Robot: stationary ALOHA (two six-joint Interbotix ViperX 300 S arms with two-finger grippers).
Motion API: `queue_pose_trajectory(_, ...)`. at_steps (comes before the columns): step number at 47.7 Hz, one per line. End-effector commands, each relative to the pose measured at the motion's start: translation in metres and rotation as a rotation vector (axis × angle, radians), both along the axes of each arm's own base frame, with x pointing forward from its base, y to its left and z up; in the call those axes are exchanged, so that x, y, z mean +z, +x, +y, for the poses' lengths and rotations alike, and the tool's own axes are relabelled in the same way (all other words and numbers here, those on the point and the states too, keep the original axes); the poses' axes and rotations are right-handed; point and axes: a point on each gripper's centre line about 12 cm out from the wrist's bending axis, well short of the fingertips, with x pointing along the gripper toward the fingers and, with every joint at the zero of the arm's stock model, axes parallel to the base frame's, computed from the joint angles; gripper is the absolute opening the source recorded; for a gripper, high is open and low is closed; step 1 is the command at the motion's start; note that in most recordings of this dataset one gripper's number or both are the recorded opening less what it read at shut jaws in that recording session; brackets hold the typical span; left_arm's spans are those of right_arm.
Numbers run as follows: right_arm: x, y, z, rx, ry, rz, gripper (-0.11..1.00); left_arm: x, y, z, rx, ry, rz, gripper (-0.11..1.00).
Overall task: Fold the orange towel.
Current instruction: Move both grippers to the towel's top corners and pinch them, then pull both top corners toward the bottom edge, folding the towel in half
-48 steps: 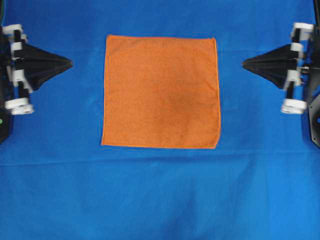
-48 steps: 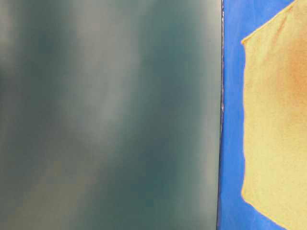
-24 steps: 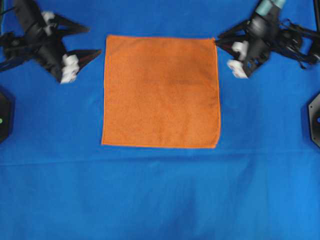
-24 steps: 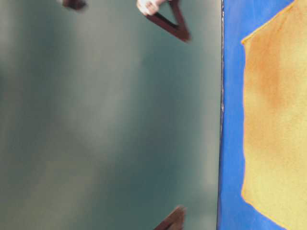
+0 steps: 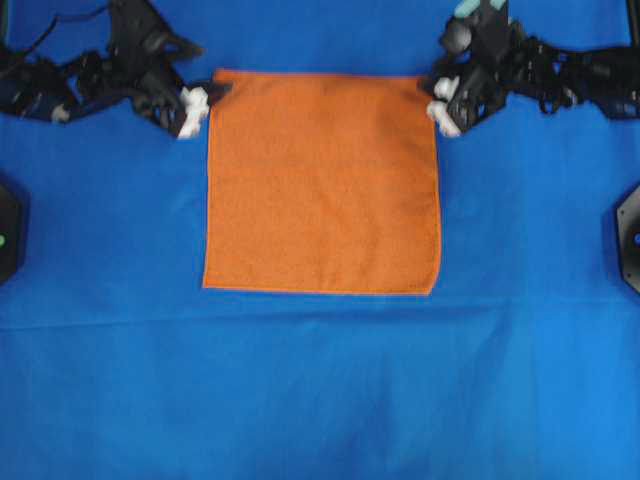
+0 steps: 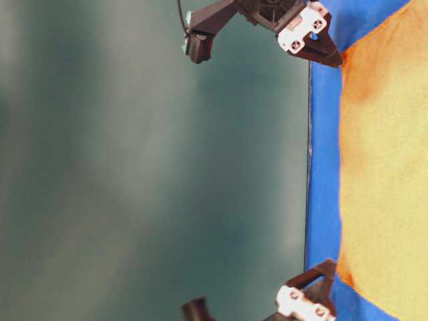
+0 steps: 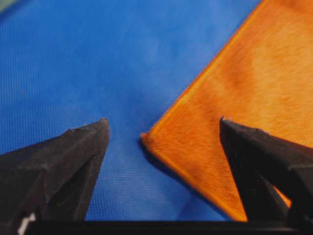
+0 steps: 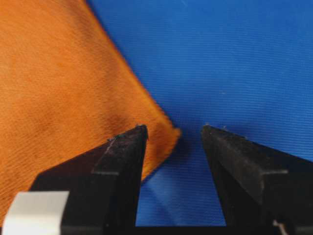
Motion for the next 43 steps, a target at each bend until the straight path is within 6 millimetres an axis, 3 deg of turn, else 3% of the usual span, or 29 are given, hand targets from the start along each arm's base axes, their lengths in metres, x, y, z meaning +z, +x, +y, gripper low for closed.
queue_pose_trajectory(1, 0.005, 0.001, -0.007, -0.013, -0.021, -0.027, 0.55, 0.0, 0.007, 0.006, 0.003, 0.014, -0.015, 0.89)
queue_pose_trajectory(13, -0.007, 0.002, -0.009, -0.016, -0.013, -0.013, 0.51, -0.012, 0.009, 0.011, 0.009, -0.004, 0.016, 0.82)
queue_pose_trajectory(16, -0.008, 0.001, -0.009, -0.016, -0.01, -0.01, 0.42, -0.013, 0.009, 0.011, 0.003, -0.005, 0.028, 0.69)
queue_pose_trajectory(24, -0.009, 0.002, -0.005, -0.003, -0.009, -0.005, 0.02, -0.016, 0.008, 0.006, -0.014, -0.015, 0.055, 0.23)
queue_pose_trajectory(29, -0.01, 0.005, -0.002, 0.009, -0.009, -0.005, 0.02, -0.016, 0.009, 0.004, -0.028, -0.01, 0.064, 0.02)
queue_pose_trajectory(37, -0.007, 0.006, 0.001, 0.01, -0.006, -0.012, 0.02, -0.012, 0.011, 0.004, -0.038, 0.007, 0.061, 0.01)
queue_pose_trajectory(43, 0.006, 0.004, 0.003, 0.009, -0.024, -0.039, 0.02, 0.004, 0.012, 0.005, -0.044, 0.037, 0.036, 0.01)
